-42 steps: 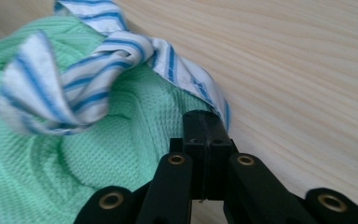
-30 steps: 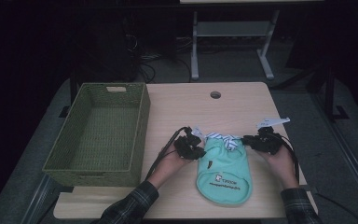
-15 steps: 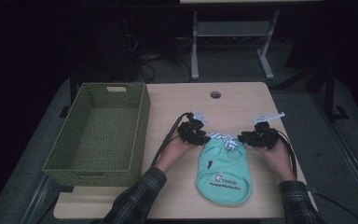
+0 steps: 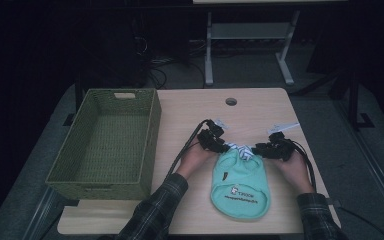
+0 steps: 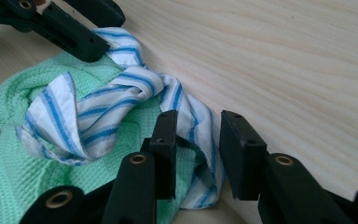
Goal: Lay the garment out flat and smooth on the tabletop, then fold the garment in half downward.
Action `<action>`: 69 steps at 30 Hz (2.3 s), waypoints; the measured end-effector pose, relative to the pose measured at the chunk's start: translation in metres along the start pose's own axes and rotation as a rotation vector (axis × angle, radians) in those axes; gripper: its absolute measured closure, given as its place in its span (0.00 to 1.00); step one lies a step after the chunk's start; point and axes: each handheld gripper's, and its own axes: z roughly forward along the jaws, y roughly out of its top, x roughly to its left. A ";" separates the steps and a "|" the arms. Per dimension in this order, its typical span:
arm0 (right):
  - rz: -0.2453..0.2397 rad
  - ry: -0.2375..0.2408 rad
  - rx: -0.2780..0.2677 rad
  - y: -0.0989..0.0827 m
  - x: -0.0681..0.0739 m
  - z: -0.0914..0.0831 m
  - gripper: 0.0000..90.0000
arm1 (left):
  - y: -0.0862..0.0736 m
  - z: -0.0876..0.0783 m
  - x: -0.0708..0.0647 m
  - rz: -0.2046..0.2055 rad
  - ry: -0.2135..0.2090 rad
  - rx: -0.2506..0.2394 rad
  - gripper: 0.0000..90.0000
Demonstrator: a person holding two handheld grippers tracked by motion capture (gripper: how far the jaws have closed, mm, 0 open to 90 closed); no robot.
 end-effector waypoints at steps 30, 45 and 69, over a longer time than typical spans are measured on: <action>-0.023 -0.012 0.009 -0.005 0.003 0.003 0.90 | -0.003 0.004 -0.001 0.031 0.013 0.006 0.93; -0.055 -0.024 -0.065 0.011 0.009 -0.008 0.97 | -0.003 -0.019 0.004 -0.002 0.032 -0.060 0.95; -0.133 -0.046 -0.202 0.044 0.032 -0.034 0.97 | 0.006 -0.079 -0.002 0.076 0.136 -0.198 0.95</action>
